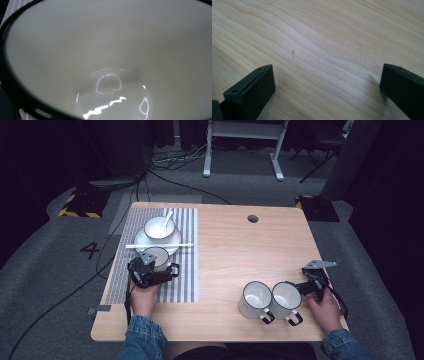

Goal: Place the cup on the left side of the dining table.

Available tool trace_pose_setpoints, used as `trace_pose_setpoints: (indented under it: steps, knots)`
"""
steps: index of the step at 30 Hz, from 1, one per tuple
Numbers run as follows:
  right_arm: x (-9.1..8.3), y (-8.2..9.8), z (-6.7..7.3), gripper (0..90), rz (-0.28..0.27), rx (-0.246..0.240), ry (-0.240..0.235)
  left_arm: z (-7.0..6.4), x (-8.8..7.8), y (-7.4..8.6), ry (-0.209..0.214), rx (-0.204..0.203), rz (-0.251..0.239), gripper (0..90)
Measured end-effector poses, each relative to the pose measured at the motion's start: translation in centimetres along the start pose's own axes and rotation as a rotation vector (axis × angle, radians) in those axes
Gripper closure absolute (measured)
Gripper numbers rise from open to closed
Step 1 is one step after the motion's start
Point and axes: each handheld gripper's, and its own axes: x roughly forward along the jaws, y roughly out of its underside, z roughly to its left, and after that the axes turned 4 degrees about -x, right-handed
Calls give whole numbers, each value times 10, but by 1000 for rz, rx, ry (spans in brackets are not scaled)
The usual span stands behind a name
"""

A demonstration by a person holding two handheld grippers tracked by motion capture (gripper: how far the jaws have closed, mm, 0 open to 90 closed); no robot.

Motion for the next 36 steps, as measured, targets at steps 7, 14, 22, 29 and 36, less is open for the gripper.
trace_pose_setpoints:
  steps: [7,14,22,29,36]
  knots:
    - [0,0,0,2,-1,0,0,0,7,2,-1,13,36,30]
    - [0,0,0,2,0,0,0,-2,10,4,-3,26,52,29]
    - [0,0,0,3,0,-1,0,1,8,5,4,72,70,27]
    - [0,0,0,2,0,-1,0,7,5,11,38,59,77,24]
    - [0,0,0,3,-1,-2,2,9,3,14,51,60,79,25]
